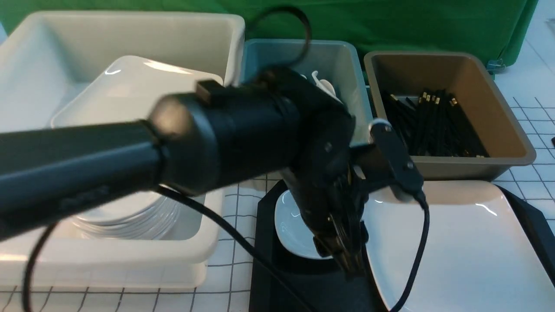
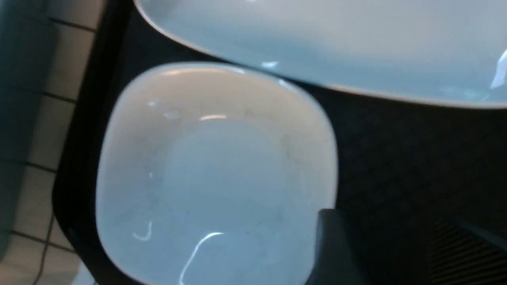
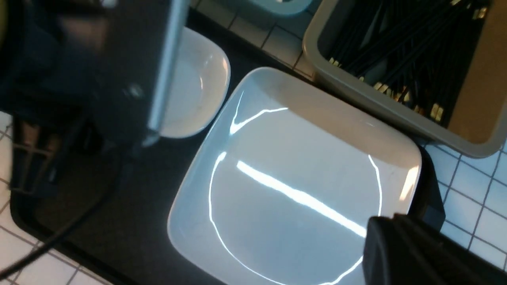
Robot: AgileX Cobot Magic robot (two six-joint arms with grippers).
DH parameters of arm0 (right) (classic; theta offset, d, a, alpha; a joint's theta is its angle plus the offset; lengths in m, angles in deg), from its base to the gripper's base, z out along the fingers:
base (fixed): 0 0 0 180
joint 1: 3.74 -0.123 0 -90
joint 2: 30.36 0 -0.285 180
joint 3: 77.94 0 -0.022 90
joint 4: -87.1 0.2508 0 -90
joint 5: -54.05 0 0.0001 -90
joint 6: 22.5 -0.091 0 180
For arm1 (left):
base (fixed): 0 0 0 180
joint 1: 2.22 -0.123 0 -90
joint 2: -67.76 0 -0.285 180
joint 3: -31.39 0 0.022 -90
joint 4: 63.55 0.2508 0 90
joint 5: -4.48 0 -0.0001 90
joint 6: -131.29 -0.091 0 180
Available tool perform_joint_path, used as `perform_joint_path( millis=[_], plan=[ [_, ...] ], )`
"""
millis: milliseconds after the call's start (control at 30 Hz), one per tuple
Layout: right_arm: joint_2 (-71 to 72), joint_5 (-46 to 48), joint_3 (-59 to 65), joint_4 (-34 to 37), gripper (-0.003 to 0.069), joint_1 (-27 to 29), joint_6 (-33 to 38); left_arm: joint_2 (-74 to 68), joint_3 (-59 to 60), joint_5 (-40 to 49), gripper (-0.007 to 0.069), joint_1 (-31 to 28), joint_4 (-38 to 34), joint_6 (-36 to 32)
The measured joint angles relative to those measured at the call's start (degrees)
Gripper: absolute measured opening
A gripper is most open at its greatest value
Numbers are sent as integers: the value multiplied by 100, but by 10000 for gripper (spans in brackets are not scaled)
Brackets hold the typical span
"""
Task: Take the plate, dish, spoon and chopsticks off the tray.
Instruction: Use the left arm to grab a small plate from the dinner plate, then use the left arm to put the small plate into the large storage box on the left
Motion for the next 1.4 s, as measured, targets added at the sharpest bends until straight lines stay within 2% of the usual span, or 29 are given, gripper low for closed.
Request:
perform_joint_path(
  millis=[133,300,433,567,600,667,1000,1200,1233,1300,1400],
  plan=[
    [340,-51,0,0,10,0,-98,-549,0,-230,472,24,525,125],
    [616,-40,0,69,10,0,-149,-900,0,-595,489,27,1011,476],
    [777,12,0,354,10,0,-27,-1044,0,-738,402,27,1123,517],
    [835,25,0,631,10,0,172,-1101,0,-753,215,27,1062,528],
    [835,25,0,668,10,0,212,-1101,0,-753,142,32,1039,520],
    [835,11,0,697,10,0,250,-1064,-45,-762,92,45,1097,531],
    [835,-379,-60,942,10,0,260,-355,-78,-368,16,48,736,845],
    [556,-559,-635,2226,10,0,865,916,-732,-183,11,-320,325,974],
    [533,-558,-653,2273,10,0,913,1006,-754,-167,11,-340,319,974],
    [170,-558,-856,2930,10,0,1274,1588,-944,32,9,-700,425,1076],
    [-302,-547,-933,3510,8,0,1581,2099,-973,487,9,-1220,648,1292]
  ],
)
